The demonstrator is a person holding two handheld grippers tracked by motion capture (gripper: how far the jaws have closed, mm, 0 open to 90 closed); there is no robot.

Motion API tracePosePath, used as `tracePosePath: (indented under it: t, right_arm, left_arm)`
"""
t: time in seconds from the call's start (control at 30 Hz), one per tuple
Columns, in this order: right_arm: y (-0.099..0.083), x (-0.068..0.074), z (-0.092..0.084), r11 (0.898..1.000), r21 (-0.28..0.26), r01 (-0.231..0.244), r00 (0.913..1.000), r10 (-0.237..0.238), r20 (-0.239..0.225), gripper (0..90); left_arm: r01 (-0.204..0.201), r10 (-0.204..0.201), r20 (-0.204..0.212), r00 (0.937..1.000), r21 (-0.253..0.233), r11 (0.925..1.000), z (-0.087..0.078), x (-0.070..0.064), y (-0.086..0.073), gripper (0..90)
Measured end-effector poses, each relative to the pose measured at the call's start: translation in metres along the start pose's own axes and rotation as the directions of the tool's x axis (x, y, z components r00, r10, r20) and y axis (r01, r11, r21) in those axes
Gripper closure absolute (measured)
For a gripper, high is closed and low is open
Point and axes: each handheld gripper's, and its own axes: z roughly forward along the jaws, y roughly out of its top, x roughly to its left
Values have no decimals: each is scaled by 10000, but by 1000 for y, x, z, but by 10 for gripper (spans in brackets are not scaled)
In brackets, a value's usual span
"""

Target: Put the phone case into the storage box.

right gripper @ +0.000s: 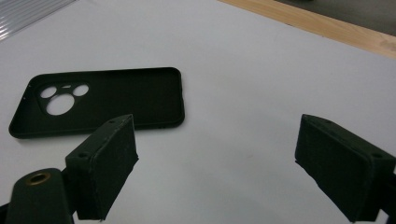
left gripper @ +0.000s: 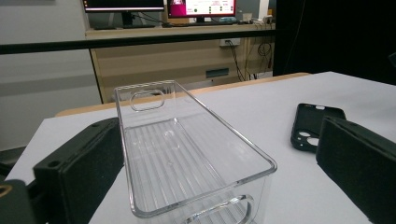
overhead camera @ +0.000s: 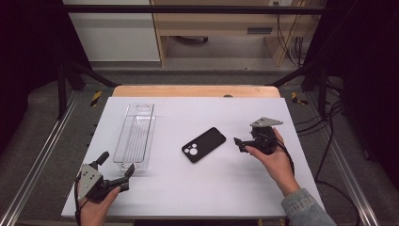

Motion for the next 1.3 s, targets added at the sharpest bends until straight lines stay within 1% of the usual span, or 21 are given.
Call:
tracePosePath:
  t: [0.1, 0.13, 0.2, 0.23, 0.27, 0.3, 0.43, 0.53, 0.6, 0.77, 0.8, 0.83, 0.9, 0.93, 0.97, 1.0, 1.07, 1.1, 1.17, 1.27, 1.3]
  right_arm:
    - [5, -1, 5, 9999, 113, 36, 10000, -36, 17, 129]
    - [9, -2, 11, 9999, 153, -35, 10000, 35, -12, 137]
    - [12, -2, 16, 9996, 264, 42, 10000, -43, 44, 148]
    - [12, -2, 19, 9996, 278, 82, 9999, -86, 135, 160]
    - [12, -2, 19, 9996, 278, 82, 9999, -86, 135, 160]
    - [14, -2, 23, 9993, 357, 98, 9999, -101, 94, 163]
    - [18, -2, 29, 9990, 422, 137, 9999, -138, 31, 169]
    - [20, -2, 35, 9991, 429, -49, 9999, 54, -113, 173]
    - [23, -1, 41, 9989, 468, 6, 9999, 1, -161, 171]
    - [27, 2, 50, 9982, 589, -74, 9997, 86, -212, 172]
    - [28, 2, 52, 9978, 658, -108, 9995, 126, -276, 180]
    - [29, 3, 58, 9967, 784, -215, 9985, 254, -483, 190]
    - [28, 4, 60, 9965, 799, -262, 9981, 306, -539, 190]
    - [27, 6, 66, 9958, 884, -237, 9971, 299, -696, 191]
    - [27, 6, 66, 9958, 884, -237, 9971, 299, -696, 191]
    - [26, 7, 71, 9945, 988, -338, 9953, 425, -866, 192]
    - [26, 7, 72, 9944, 994, -354, 9950, 443, -892, 196]
    - [25, 8, 76, 9937, 1018, -478, 9934, 579, -988, 209]
    - [25, 8, 78, 9933, 1040, -508, 9929, 615, -1020, 221]
    - [22, 9, 85, 9917, 1197, -470, 9924, 600, -1076, 300]
    - [22, 9, 85, 9917, 1197, -470, 9924, 600, -1076, 300]
  left_arm:
    - [24, -24, -7, 10000, 23, 10000, 1, -1, 0, 5]
    - [9, -9, -7, 10000, 37, 10000, 1, -1, 0, 5]
    - [-36, 38, -215, 9998, 76, 10000, 1, -2, 1, 6]
    - [-84, 88, -426, 9991, 83, 9999, 1, -1, 2, 8]
    - [-84, 88, -426, 9991, 83, 9999, 1, -1, 2, 8]
    - [-102, 106, -604, 9981, 70, 9999, 1, -1, 2, 8]
    - [104, -101, -744, 9972, 40, 9999, 1, 1, 2, 8]
    - [211, -210, -655, 9976, 5, 9998, 1, 2, 2, 23]
    - [220, -220, -504, 9985, 1, 9998, 1, 1, 2, 35]
    - [197, -196, -362, 9992, 29, 9998, 2, 0, 2, 23]
    - [213, -212, -332, 9992, 42, 9998, 3, 0, 2, 23]
    - [165, -163, -403, 9991, 54, 9998, 3, -1, 2, 17]
    - [157, -156, -380, 9992, 33, 9999, 3, -1, 2, 15]
    - [155, -155, -350, 9993, 21, 9999, 3, -1, 2, 13]
    - [155, -155, -350, 9993, 21, 9999, 3, -1, 2, 13]
    - [167, -166, -332, 9993, 15, 9999, 3, -1, 2, 13]
    - [177, -177, -303, 9994, 1, 9998, 3, 0, 2, 13]
    - [145, -145, -286, 9995, -3, 9999, 3, -1, 2, 13]
    - [125, -126, -261, 9996, -16, 9999, 3, -1, 2, 13]
    - [115, -116, -232, 9997, -43, 9999, 3, -2, 2, 12]
    - [104, -105, -226, 9997, -49, 9999, 3, -2, 2, 12]
